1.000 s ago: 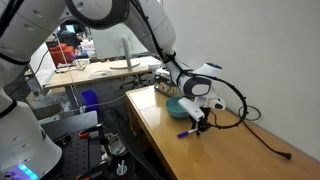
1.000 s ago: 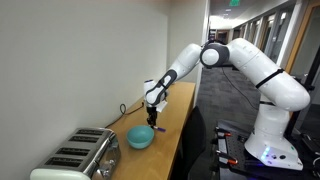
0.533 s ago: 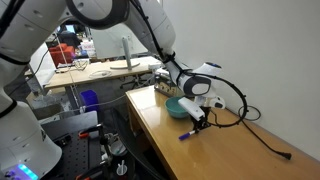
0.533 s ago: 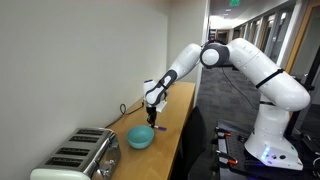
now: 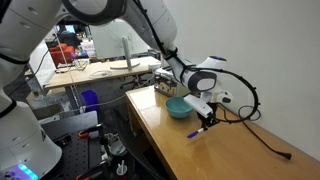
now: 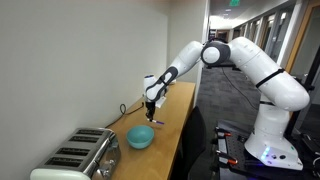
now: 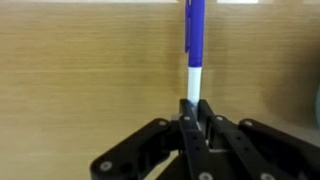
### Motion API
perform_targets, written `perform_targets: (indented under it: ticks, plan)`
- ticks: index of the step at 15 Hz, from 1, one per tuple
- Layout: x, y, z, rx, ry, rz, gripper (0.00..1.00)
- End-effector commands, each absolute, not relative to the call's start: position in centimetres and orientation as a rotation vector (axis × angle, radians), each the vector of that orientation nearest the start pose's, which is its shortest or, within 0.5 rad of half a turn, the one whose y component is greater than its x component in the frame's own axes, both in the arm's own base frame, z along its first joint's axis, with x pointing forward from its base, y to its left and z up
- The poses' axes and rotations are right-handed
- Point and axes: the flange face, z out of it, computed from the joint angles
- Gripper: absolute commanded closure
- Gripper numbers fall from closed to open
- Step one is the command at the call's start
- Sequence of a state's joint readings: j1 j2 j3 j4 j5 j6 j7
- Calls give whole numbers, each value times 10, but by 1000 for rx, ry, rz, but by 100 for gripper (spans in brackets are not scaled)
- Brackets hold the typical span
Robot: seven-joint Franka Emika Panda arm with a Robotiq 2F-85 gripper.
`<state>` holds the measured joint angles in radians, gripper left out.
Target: Move the marker from left to right
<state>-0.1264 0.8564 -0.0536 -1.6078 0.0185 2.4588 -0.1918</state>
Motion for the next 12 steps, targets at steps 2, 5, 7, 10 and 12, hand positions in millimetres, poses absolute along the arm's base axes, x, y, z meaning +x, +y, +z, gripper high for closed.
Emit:
perform_targets:
  ticks: [2,5,7,10,12]
  plan:
    - [691,-148,156,-3180,-55,-57,97]
    - [707,-166,162,-3179,-51,-88,97]
    - [715,-175,160,-3174,-64,-69,97]
    - [723,-183,152,-3142,-237,-20,97]
    - [728,-187,144,-3135,-355,2,97]
